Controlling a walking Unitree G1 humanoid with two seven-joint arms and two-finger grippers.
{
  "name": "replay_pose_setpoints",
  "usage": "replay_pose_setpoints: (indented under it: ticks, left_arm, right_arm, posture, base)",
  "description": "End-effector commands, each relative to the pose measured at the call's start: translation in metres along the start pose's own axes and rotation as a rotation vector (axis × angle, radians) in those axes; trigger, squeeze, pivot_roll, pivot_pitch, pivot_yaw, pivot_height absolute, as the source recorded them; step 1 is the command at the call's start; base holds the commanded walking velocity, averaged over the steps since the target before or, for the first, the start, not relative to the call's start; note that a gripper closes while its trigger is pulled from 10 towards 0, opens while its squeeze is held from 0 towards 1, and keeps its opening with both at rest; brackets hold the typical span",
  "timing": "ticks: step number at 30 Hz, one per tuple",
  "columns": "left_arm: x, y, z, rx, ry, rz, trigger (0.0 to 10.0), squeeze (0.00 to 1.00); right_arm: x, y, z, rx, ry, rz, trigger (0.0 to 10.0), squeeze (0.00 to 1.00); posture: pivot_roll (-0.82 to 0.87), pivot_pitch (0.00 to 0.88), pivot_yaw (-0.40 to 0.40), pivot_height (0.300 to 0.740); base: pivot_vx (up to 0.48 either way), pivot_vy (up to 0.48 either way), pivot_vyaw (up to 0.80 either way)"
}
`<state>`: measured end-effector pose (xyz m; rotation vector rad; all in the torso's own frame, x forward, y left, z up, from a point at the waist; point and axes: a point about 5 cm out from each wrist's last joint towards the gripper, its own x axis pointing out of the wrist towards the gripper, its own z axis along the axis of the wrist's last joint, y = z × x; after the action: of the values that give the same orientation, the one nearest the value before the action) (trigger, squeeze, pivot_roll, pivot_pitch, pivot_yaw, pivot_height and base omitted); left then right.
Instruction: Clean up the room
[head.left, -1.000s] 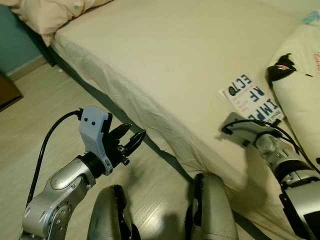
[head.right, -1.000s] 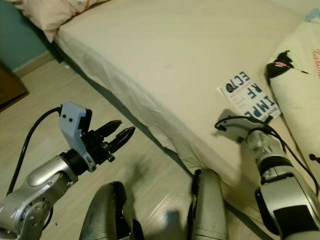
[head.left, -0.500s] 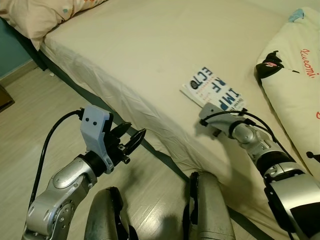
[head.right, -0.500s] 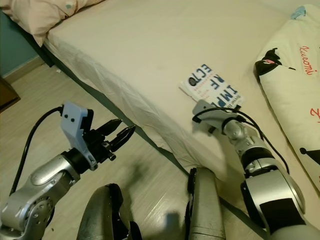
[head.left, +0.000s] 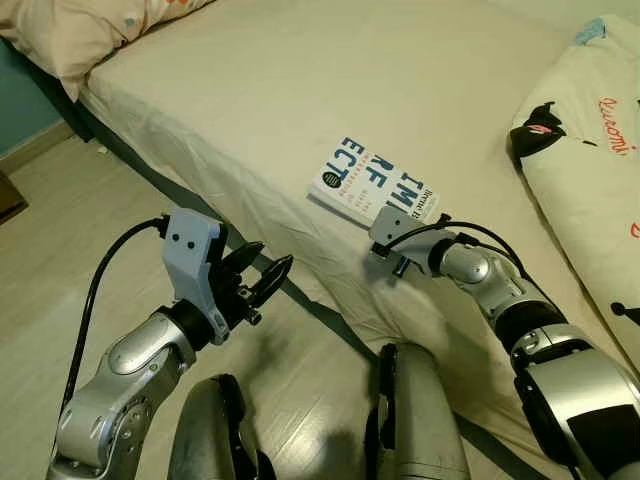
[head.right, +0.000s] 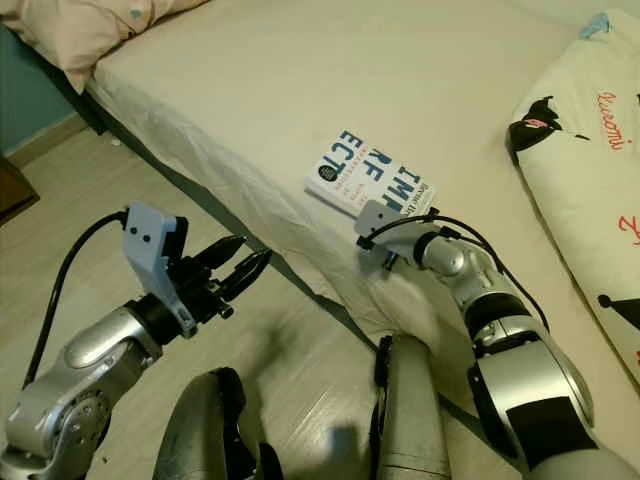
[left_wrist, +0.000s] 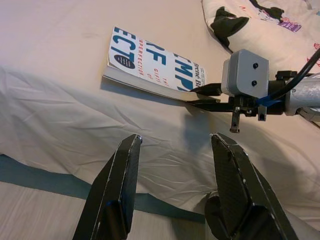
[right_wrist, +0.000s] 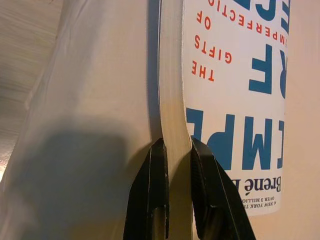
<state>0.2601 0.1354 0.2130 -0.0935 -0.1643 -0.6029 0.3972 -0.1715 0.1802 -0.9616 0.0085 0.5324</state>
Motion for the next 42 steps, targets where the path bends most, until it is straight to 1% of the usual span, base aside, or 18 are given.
replay_pose_setpoints:
  ticks: [1,2,3,4,6,10,11,12,16,19,20,22,25,28,34,36,38,42]
  left_arm:
    - [0.001,-0.003,-0.005,-0.01,0.01,-0.01,10.0,0.0]
    - [0.001,-0.003,-0.005,-0.009,0.011,-0.01,10.0,0.0]
    - [0.001,-0.004,-0.006,-0.007,0.012,-0.011,10.0,0.0]
    - [0.001,-0.004,-0.006,-0.007,0.012,-0.011,10.0,0.0]
    - [0.001,-0.004,-0.006,-0.007,0.012,-0.013,10.0,0.0]
    - [0.001,-0.004,-0.006,-0.006,0.011,-0.015,10.0,0.0]
    - [0.002,-0.004,-0.006,-0.006,0.01,-0.016,10.0,0.0]
    - [0.002,-0.004,-0.006,-0.005,0.009,-0.017,10.0,0.0]
    - [0.003,-0.003,-0.006,-0.005,0.008,-0.02,10.0,0.0]
    - [0.001,-0.003,-0.006,-0.004,0.006,-0.024,10.0,0.0]
    - [0.001,-0.003,-0.006,-0.004,0.006,-0.024,10.0,0.0]
    - [0.0,-0.003,-0.006,-0.004,0.004,-0.025,10.0,0.0]
    - [0.0,-0.002,-0.006,-0.004,0.002,-0.023,10.0,0.0]
    - [0.0,0.001,-0.006,0.003,-0.002,-0.015,10.0,0.0]
    - [0.003,0.007,-0.005,0.016,-0.012,-0.007,10.0,0.0]
    - [0.005,0.009,-0.005,0.018,-0.017,-0.003,10.0,0.0]
    - [0.005,0.009,-0.005,0.018,-0.019,-0.003,10.0,0.0]
    - [0.008,0.008,-0.005,0.016,-0.025,-0.014,10.0,0.0]
  right_arm:
    - [0.004,0.014,0.002,0.009,-0.02,0.043,5.8,0.0]
    - [0.003,0.014,0.002,0.011,-0.021,0.042,8.8,0.0]
    - [0.003,0.014,0.002,0.019,-0.021,0.041,10.0,0.11]
    - [0.003,0.014,0.002,0.019,-0.021,0.041,10.0,0.11]
    - [0.003,0.013,0.001,0.045,-0.026,0.038,10.0,1.0]
    - [0.002,0.011,0.001,0.052,-0.032,0.026,10.0,1.0]
    - [0.002,0.009,0.003,0.046,-0.048,0.007,10.0,0.59]
    - [0.002,0.006,0.005,0.055,-0.066,-0.01,10.0,0.0]
    - [0.001,-0.001,0.009,0.158,-0.102,-0.039,10.0,0.0]
    - [0.0,-0.011,0.014,0.378,-0.175,-0.025,10.0,0.0]
    - [0.0,-0.011,0.014,0.378,-0.175,-0.025,10.0,0.0]
    - [-0.002,-0.016,0.019,0.521,-0.26,0.001,10.0,0.0]
    - [-0.003,-0.02,0.023,0.596,-0.317,0.007,10.0,0.0]
    - [-0.012,-0.033,0.039,0.806,-0.511,0.049,10.0,0.0]
    - [-0.028,-0.042,0.055,0.95,-0.681,0.123,10.0,0.0]
    - [-0.032,-0.058,0.057,1.031,-0.734,0.043,10.0,0.0]
    - [-0.034,-0.065,0.055,1.069,-0.745,0.005,10.0,0.0]
    - [-0.032,-0.08,0.014,1.179,-0.488,-0.274,10.0,0.0]
  posture:
    - [0.08,0.39,0.052,0.536]
    - [0.08,0.39,0.052,0.536]
    - [0.08,0.39,0.052,0.536]
    - [0.08,0.39,0.052,0.536]
    - [0.08,0.389,0.051,0.536]
    - [0.08,0.389,0.052,0.536]
    - [0.08,0.387,0.054,0.536]
    - [0.07,0.385,0.054,0.536]
    - [0.07,0.381,0.053,0.536]
    - [0.06,0.374,0.05,0.536]
    - [0.06,0.374,0.05,0.536]
    - [0.06,0.369,0.05,0.536]
    - [0.05,0.362,0.05,0.536]
    - [0.05,0.347,0.053,0.536]
    - [0.03,0.319,0.055,0.536]
    - [0.03,0.311,0.057,0.536]
    - [0.03,0.311,0.057,0.536]
    - [0.02,0.302,0.06,0.536]
  base:
    - [0.0,0.0,0.0]
    - [0.0,0.0,0.0]
    - [0.0,0.0,0.0]
    - [0.0,0.0,0.0]
    - [0.0,0.0,0.0]
    - [0.0,0.0,0.0]
    - [0.0,0.0,0.0]
    - [0.0,0.0,0.0]
    - [0.0,0.0,0.0]
    - [0.0,0.0,0.0]
    - [0.0,0.0,0.0]
    - [0.0,0.0,0.0]
    - [0.0,0.0,0.0]
    - [0.0,0.0,0.0]
    - [0.0,0.0,0.0]
    - [0.0,0.0,0.0]
    - [0.0,0.0,0.0]
    - [0.0,0.0,0.0]
